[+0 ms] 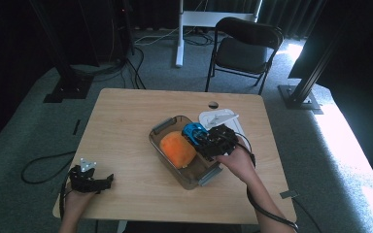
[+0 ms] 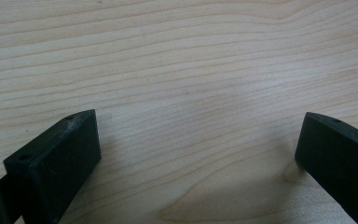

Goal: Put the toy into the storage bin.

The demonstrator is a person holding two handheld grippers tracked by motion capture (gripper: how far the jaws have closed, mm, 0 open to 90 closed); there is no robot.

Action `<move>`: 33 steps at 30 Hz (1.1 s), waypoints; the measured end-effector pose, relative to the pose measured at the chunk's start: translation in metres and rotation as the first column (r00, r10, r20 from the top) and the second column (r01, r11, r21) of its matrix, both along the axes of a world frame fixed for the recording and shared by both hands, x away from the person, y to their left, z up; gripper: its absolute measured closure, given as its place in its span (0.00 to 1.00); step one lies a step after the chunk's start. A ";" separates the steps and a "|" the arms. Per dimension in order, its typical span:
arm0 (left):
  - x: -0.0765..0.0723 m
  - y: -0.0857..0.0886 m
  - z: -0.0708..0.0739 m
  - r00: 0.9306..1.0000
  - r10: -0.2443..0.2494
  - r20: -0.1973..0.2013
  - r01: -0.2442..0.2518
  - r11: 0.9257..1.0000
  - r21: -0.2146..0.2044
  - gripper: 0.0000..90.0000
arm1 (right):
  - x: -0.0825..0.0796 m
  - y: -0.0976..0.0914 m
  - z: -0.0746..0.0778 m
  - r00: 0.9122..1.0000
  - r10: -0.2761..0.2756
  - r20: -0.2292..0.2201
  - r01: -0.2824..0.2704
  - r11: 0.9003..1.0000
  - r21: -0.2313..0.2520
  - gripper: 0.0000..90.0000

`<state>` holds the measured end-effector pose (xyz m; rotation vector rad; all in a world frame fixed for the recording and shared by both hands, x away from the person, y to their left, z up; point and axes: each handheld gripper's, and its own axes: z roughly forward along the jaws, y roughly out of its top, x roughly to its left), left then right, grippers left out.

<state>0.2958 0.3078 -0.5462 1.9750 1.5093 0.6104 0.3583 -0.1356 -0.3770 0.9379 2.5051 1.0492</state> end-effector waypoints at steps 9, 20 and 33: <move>0.000 0.000 0.000 1.000 0.000 0.001 0.000 1.000 0.000 0.00 | 0.005 0.011 -0.008 1.000 0.015 -0.017 -0.016 1.000 -0.013 0.28; 0.000 0.000 0.000 1.000 0.001 0.002 -0.001 1.000 -0.001 0.00 | 0.013 0.013 -0.022 0.998 0.013 -0.055 -0.015 0.999 -0.039 0.28; 0.000 0.000 0.000 1.000 0.000 0.002 0.000 1.000 0.001 0.00 | 0.017 0.005 -0.034 0.996 0.004 -0.090 -0.007 1.000 -0.030 0.28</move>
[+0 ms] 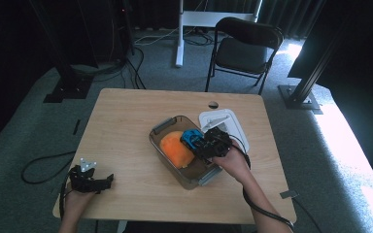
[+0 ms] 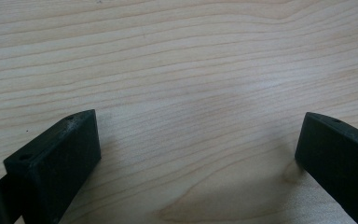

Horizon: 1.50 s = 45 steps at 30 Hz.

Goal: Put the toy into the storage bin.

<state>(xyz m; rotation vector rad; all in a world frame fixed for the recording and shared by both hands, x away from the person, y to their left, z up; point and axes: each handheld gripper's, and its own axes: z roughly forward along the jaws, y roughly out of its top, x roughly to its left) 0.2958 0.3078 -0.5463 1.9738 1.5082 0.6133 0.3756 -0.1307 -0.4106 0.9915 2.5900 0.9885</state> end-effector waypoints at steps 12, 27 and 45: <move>0.000 0.000 0.000 1.000 0.002 0.000 -0.002 1.000 -0.003 0.00 | 0.004 0.004 -0.010 1.000 0.010 -0.019 -0.010 1.000 -0.014 0.28; 0.000 0.000 0.000 1.000 0.002 0.000 -0.002 1.000 -0.003 0.00 | -0.001 0.002 -0.013 1.000 0.019 0.015 -0.018 0.999 -0.028 0.28; 0.000 -0.001 0.000 1.000 0.002 0.000 -0.002 1.000 -0.005 0.00 | -0.005 0.000 -0.006 0.999 0.035 0.024 -0.035 0.999 -0.023 0.25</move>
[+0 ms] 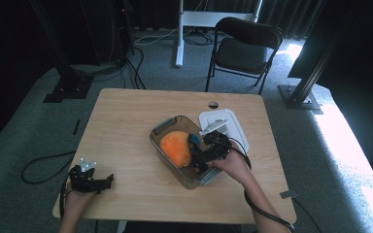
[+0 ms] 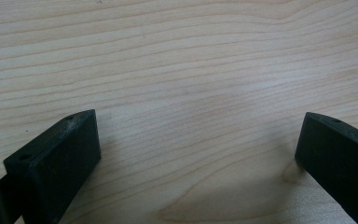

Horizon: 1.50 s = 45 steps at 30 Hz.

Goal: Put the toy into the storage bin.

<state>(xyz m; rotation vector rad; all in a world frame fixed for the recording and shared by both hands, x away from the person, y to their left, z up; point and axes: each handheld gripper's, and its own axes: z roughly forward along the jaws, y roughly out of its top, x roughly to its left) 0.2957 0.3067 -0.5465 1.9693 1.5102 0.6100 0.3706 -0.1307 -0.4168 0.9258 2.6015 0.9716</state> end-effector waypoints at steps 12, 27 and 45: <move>0.000 -0.001 0.000 1.000 0.001 0.001 -0.001 1.000 0.000 0.00 | 0.003 -0.024 0.009 0.998 -0.064 -0.023 0.066 0.994 0.090 0.19; -0.001 -0.001 0.000 1.000 0.002 0.000 -0.002 1.000 -0.001 0.00 | 0.004 -0.061 0.008 0.987 -0.161 -0.023 0.163 0.976 0.144 0.19; 0.000 -0.002 0.000 1.000 0.006 -0.001 -0.006 1.000 0.001 0.00 | 0.012 -0.117 -0.014 0.945 -0.325 -0.043 0.327 0.935 0.140 0.16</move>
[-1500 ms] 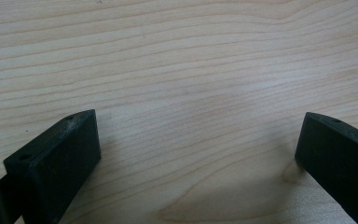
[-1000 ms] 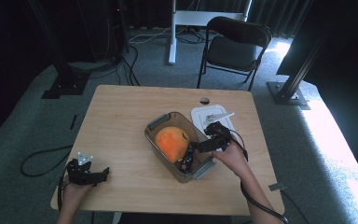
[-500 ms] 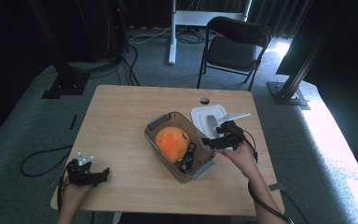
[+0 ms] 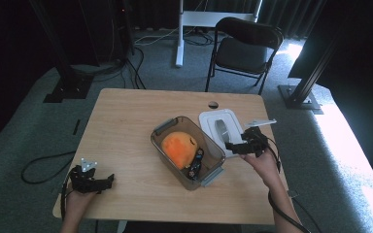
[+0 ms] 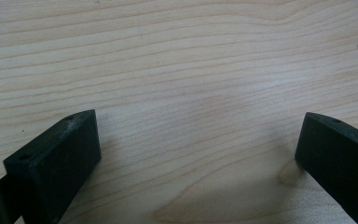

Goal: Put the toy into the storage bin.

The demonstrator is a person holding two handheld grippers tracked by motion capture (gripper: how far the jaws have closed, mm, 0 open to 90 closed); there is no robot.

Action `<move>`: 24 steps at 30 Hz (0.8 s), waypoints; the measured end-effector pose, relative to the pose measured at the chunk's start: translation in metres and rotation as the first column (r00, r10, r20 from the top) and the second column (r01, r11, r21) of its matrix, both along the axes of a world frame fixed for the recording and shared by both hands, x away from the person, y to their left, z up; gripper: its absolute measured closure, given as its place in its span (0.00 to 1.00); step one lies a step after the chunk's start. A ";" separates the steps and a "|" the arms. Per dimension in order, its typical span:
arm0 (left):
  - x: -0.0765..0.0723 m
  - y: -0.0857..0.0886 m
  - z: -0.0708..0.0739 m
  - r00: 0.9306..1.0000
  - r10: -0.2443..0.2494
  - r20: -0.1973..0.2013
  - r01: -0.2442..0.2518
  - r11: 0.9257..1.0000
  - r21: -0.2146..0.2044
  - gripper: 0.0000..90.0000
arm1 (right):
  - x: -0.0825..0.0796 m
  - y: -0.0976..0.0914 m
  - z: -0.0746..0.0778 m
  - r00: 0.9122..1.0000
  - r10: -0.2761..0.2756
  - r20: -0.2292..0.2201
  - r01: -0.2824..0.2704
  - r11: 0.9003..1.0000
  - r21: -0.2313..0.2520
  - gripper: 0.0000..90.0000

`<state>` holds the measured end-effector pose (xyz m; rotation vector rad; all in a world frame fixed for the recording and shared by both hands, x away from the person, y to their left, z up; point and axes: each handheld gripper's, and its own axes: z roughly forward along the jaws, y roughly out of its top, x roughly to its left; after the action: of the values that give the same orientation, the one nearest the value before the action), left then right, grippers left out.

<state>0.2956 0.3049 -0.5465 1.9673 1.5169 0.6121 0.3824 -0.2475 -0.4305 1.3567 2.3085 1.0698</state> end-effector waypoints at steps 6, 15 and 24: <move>0.000 0.000 0.000 1.000 0.000 0.000 0.000 1.000 0.000 0.00 | 0.003 -0.015 -0.011 0.999 -0.039 -0.026 0.039 0.999 0.014 0.17; 0.000 0.000 0.000 1.000 0.000 0.000 0.000 1.000 0.000 0.00 | 0.007 -0.027 -0.025 0.996 -0.079 -0.043 0.079 0.997 0.013 0.18; 0.000 0.000 0.000 1.000 0.000 0.000 0.000 1.000 0.000 0.00 | 0.011 -0.026 -0.034 0.993 -0.098 -0.062 0.097 0.995 -0.010 0.17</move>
<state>0.2956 0.3049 -0.5465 1.9676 1.5168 0.6121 0.3931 -0.2734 -0.4644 1.5037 2.2608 1.0023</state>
